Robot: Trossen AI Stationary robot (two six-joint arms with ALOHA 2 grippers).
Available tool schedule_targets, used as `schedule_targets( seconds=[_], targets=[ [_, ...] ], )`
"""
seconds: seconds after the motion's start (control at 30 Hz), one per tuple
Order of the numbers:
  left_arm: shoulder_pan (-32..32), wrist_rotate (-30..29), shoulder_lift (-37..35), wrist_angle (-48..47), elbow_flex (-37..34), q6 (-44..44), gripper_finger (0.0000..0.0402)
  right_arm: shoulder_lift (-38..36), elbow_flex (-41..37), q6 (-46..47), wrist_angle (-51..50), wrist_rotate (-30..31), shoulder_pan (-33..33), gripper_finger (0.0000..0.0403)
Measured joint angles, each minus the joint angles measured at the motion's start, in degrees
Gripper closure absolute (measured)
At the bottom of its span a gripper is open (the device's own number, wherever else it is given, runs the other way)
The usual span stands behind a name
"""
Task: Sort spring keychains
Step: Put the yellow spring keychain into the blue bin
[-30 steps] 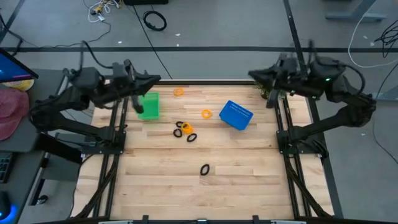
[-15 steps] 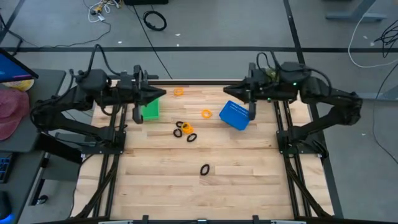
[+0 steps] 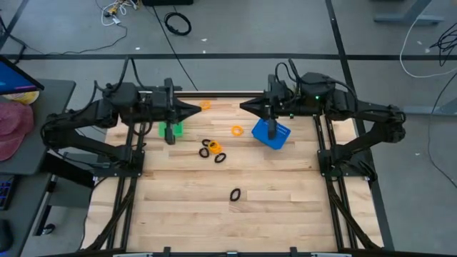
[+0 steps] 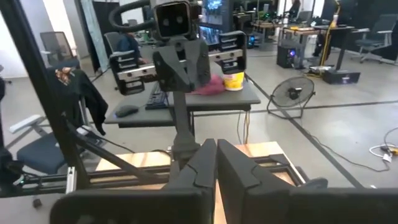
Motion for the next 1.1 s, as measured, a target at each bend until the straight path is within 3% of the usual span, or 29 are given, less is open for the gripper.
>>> schedule_targets(
  seconds=[0.23, 0.5, 0.73, 1.1],
  targets=[
    [0.0, -1.7, -4.0, 12.3, -11.7, -3.1, 0.0401, -0.5, 0.0, -1.0, -2.3, 0.0, 0.2, 0.0385],
    [0.0, -1.3, -6.0, 14.1, -19.0, -6.3, 0.0401, -1.5, -2.1, -2.1, -7.5, 0.0, 0.7, 0.0399],
    [-0.1, 0.4, -6.7, 25.9, -27.5, -9.0, 0.0401, -7.4, -15.9, 2.0, 4.5, 0.4, 2.1, 0.0401],
    [-0.4, 0.9, -6.9, 28.1, -33.2, -10.1, 0.0398, -19.8, -38.2, 3.2, 20.5, 1.6, 2.6, 0.0402]
  ],
)
